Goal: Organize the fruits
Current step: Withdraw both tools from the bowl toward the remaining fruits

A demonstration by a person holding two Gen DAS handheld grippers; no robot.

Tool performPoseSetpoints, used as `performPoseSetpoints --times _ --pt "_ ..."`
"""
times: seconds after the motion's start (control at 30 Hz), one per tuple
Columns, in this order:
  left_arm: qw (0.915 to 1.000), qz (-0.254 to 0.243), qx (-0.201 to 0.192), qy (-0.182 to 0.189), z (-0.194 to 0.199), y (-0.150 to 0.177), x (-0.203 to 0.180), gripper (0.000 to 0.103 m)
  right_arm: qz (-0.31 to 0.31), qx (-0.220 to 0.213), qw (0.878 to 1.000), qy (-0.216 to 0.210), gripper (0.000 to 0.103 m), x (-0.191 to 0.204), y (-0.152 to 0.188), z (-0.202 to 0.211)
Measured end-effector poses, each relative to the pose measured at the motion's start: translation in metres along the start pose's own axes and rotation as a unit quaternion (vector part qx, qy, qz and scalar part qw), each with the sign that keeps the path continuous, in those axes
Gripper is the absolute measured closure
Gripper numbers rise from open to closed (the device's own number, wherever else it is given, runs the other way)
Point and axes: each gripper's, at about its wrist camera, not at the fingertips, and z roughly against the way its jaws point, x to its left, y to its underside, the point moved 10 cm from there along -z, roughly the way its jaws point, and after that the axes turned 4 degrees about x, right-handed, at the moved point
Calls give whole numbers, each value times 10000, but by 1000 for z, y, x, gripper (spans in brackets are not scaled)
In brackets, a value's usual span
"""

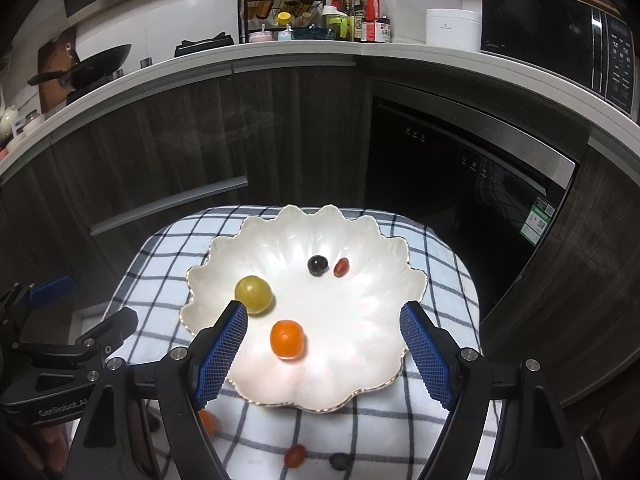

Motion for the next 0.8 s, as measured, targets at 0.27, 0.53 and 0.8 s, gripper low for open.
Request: performPoseSetpoints --times 0.27,0.53,0.8 --pt "9999 -33 -76 -57 10 8 5 3 15 -225 9997 -94 23 10 3 12" --pt "9999 -51 -117 -94 14 19 8 3 -80 -236 9994 -236 23 16 12 17" --pt "9999 -78 -101 -75 14 36 12 3 19 -226 9995 -200 23 23 23 20"
